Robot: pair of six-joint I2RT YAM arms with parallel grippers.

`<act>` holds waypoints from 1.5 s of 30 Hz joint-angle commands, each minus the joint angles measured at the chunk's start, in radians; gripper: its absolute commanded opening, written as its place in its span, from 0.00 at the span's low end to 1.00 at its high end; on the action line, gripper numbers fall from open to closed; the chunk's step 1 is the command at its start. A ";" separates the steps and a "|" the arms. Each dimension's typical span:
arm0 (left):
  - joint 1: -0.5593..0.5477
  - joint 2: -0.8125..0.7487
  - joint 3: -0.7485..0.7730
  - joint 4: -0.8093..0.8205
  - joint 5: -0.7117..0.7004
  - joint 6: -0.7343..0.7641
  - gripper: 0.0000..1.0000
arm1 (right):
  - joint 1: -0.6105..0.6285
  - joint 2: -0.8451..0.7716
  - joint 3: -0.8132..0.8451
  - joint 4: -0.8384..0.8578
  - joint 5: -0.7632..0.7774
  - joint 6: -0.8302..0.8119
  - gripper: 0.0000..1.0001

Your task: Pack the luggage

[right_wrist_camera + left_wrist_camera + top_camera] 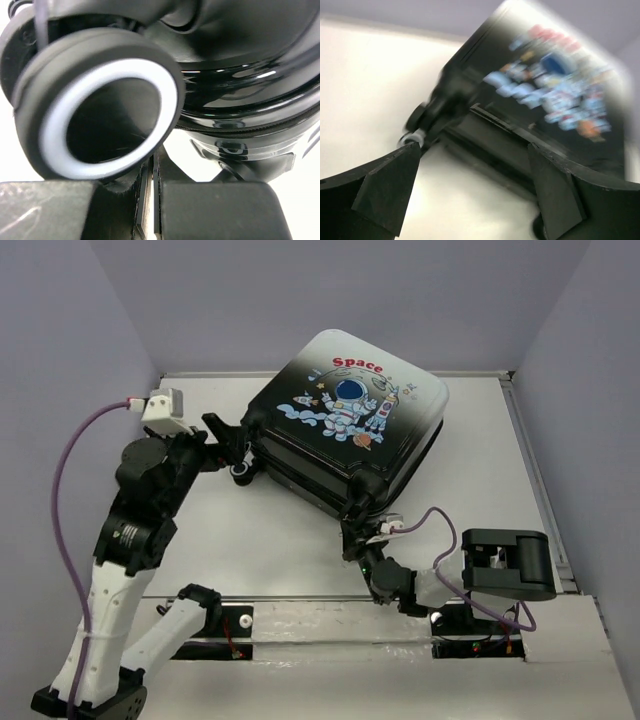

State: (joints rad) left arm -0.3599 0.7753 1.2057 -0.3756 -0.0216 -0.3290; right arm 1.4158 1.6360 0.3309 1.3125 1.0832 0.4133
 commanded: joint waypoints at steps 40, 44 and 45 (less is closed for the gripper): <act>0.125 0.564 -0.106 0.090 0.191 0.222 0.06 | 0.057 -0.177 -0.033 0.012 -0.177 0.076 0.07; 0.122 0.444 -0.259 0.162 0.322 0.162 0.06 | 0.057 -0.313 0.037 -0.342 -0.200 0.081 0.07; 0.122 0.424 -0.285 0.170 0.319 0.151 0.06 | 0.057 -0.332 0.045 -0.373 -0.210 0.076 0.07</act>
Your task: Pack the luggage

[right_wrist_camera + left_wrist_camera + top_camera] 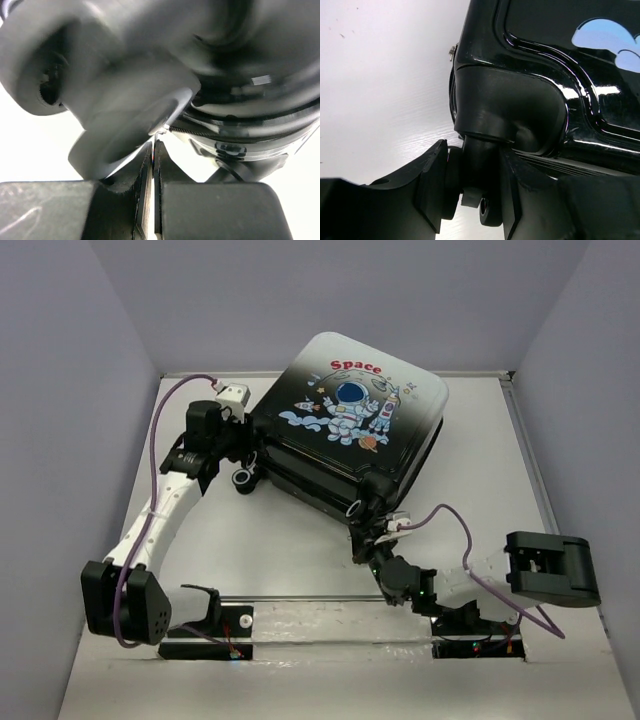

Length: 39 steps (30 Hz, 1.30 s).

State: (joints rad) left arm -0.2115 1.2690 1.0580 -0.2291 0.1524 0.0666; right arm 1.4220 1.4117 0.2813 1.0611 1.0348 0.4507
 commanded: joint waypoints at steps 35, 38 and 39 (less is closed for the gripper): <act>-0.187 -0.671 -0.335 -0.021 0.326 -0.548 0.06 | -0.066 0.481 0.724 0.005 -1.075 0.009 0.07; -0.187 -0.663 -0.349 0.007 0.348 -0.564 0.06 | -0.066 0.399 0.658 -0.092 -1.067 0.023 0.15; -0.187 -0.662 -0.354 0.017 0.349 -0.565 0.06 | -0.055 0.326 0.641 -0.151 -1.050 0.026 0.28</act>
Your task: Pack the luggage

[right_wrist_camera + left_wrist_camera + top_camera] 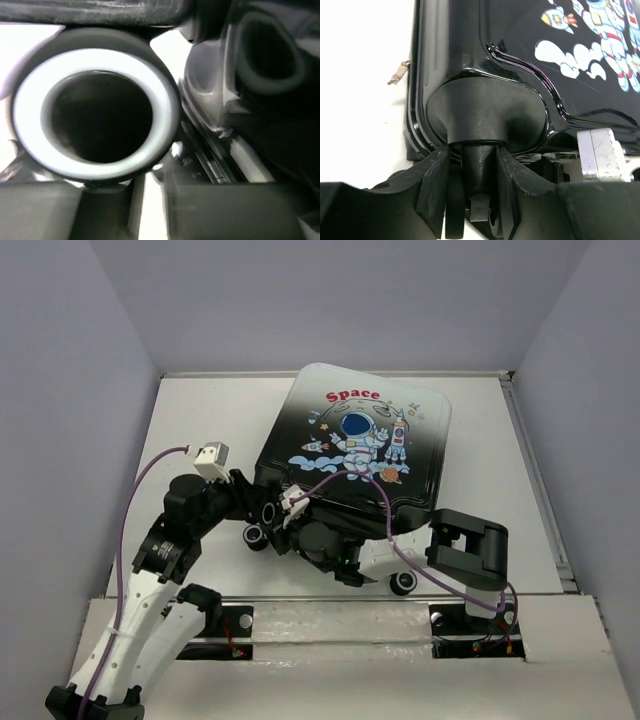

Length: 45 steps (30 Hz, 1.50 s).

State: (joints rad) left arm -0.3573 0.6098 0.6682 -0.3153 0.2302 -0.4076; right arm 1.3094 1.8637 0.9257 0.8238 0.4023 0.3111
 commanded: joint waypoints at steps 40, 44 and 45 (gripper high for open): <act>-0.250 -0.041 -0.232 0.425 0.287 -0.286 0.06 | -0.892 -0.553 0.113 -0.954 -0.635 0.060 0.91; -0.304 0.020 -0.243 0.524 0.282 -0.332 0.06 | -0.892 -0.312 0.358 -0.965 -0.813 0.017 0.91; -0.313 0.033 -0.242 0.545 0.279 -0.339 0.06 | -0.892 -0.261 0.490 -1.004 -0.877 0.000 0.91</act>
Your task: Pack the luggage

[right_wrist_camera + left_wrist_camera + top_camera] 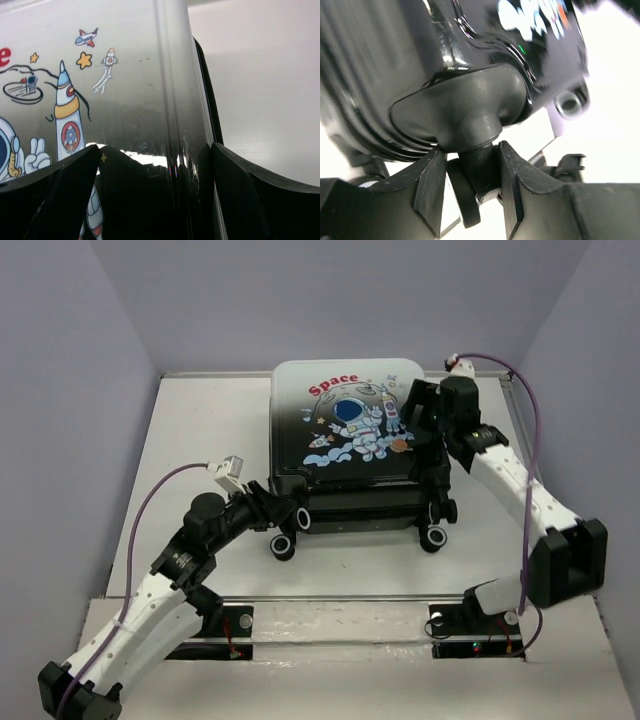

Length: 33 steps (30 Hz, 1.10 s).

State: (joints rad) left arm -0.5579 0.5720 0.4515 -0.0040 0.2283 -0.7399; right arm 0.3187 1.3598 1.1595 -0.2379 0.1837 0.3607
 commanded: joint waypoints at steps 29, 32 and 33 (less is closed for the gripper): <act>-0.174 0.350 0.107 0.555 0.128 -0.164 0.06 | 0.339 -0.608 -0.364 0.146 -0.481 0.020 0.25; -0.175 0.348 0.101 0.555 0.131 -0.168 0.06 | 0.349 -0.672 -0.500 0.140 -0.501 0.061 0.64; -0.177 0.345 0.099 0.553 0.129 -0.170 0.06 | 0.365 -0.677 -0.520 0.143 -0.503 0.084 0.70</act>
State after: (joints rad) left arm -0.7361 0.9249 0.4854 0.3817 0.4007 -0.9318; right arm 0.6617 0.7136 0.7311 -0.1307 -0.3565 0.3725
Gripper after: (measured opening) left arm 0.440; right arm 0.577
